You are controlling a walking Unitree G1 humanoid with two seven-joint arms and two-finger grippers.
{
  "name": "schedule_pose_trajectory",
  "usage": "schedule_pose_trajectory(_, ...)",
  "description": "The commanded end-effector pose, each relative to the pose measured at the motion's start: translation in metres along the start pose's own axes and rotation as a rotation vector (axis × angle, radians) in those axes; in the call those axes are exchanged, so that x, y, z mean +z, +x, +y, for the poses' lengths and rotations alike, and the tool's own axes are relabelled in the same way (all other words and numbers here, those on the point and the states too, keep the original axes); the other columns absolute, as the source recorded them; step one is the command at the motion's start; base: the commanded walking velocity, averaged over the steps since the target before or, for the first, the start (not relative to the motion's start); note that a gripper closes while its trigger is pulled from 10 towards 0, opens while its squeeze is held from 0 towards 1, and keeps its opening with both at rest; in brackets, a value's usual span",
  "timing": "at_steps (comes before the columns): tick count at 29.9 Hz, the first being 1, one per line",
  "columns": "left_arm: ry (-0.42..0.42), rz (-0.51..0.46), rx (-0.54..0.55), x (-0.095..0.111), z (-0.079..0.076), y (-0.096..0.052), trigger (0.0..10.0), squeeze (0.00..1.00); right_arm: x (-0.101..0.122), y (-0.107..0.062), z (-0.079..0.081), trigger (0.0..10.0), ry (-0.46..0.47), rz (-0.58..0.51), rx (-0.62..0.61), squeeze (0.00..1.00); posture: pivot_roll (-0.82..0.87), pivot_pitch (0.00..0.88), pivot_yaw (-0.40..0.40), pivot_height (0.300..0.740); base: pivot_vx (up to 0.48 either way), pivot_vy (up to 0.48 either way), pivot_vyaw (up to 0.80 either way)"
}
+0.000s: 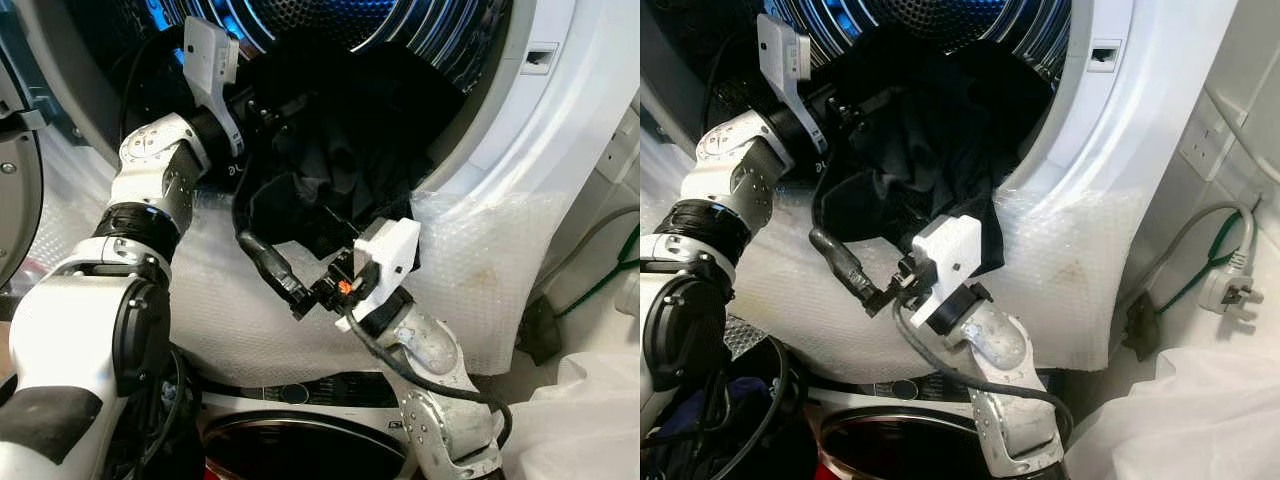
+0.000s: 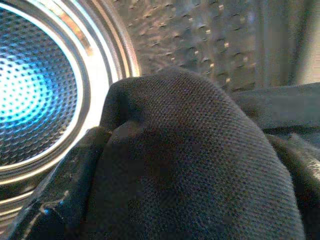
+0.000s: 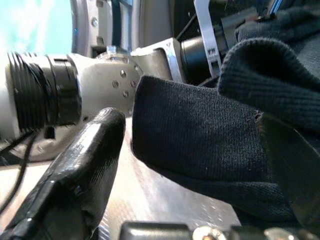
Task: Clothes washing
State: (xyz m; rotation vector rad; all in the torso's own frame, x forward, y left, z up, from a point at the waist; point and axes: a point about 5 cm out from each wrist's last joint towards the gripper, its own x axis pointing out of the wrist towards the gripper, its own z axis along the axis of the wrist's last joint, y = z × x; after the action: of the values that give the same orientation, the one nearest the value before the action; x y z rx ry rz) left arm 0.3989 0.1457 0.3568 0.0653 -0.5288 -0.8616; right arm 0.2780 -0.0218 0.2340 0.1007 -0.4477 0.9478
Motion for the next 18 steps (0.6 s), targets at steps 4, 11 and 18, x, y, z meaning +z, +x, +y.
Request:
schedule_pose_trajectory(4, 0.032, -0.037, -0.122, 0.018, -0.003, 0.002, 10.0, 1.0, 0.003, 0.008, -0.005, 10.0, -0.027, -0.009, -0.039, 0.0, -0.04, 0.0, 0.016, 0.74, 0.0, 0.0, 0.0)
schedule_pose_trajectory(11, 0.098, -0.016, -0.166, 0.028, 0.0, -0.005, 10.0, 1.0, 0.031, 0.014, -0.012, 10.0, 0.04, -0.149, -0.051, 0.0, -0.04, 0.0, 0.014, 0.74, 0.0, 0.0, 0.0)
schedule_pose_trajectory(18, 0.104, -0.028, -0.2, 0.03, -0.002, -0.008, 10.0, 1.0, 0.045, 0.018, -0.023, 10.0, -0.053, -0.165, -0.091, 0.0, -0.05, 0.0, 0.016, 0.74, 0.0, 0.0, 0.0)
